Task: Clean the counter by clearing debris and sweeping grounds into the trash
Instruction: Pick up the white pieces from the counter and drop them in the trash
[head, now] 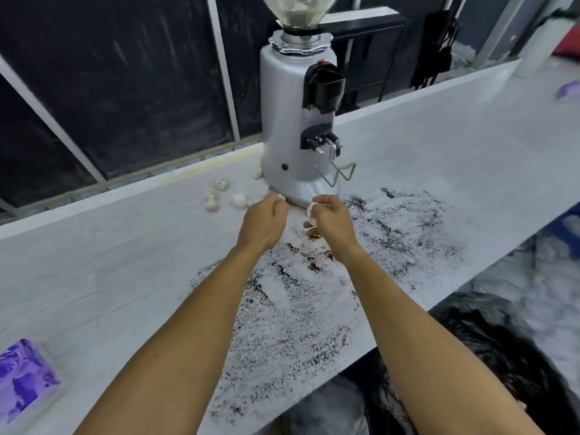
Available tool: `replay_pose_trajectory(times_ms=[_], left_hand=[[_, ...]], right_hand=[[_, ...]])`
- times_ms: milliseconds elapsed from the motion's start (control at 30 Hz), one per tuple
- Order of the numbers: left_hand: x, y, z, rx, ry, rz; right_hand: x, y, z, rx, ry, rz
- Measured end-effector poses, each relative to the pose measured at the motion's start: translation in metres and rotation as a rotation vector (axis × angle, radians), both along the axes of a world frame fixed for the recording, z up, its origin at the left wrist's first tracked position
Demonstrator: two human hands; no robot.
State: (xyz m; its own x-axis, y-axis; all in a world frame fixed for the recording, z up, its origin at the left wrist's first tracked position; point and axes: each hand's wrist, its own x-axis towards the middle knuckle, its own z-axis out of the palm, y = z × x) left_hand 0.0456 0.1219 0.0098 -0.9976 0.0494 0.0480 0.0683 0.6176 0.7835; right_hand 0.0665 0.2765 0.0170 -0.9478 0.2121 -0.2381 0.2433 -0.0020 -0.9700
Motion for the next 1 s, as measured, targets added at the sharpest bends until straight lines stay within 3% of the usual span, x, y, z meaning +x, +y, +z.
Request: replay_pose_trajectory(times_ms=[200,333,533,633,767,867,1000], left_hand=[[0.065,0.105,0.012,0.077,0.035,-0.065],[0.111,0.169,-0.006,0.138,-0.045,-0.075],[0.194,0.231,-0.031,0.319,-0.205,-0.089],[0.246,0.246,-0.067,0.26,-0.293,-0.116],[0.302,0.264,-0.118,0.221,-0.485,-0.086],[0.322,0.273,-0.143,0.221,-0.598,-0.031],[0.333,0.277,-0.155,0.076,-0.648,-0.097]], right_hand=[[0.061,0.083,0.001,-0.231,-0.08,-0.076],[0.114,0.141,-0.009,-0.213,-0.124,-0.117],[0.206,0.217,-0.032,-0.4,-0.233,-0.254],[0.256,0.246,-0.063,-0.471,-0.347,-0.25],[0.306,0.265,-0.111,-0.396,-0.56,-0.251],[0.324,0.265,-0.141,-0.354,-0.668,-0.247],[0.332,0.264,-0.17,-0.324,-0.738,-0.215]])
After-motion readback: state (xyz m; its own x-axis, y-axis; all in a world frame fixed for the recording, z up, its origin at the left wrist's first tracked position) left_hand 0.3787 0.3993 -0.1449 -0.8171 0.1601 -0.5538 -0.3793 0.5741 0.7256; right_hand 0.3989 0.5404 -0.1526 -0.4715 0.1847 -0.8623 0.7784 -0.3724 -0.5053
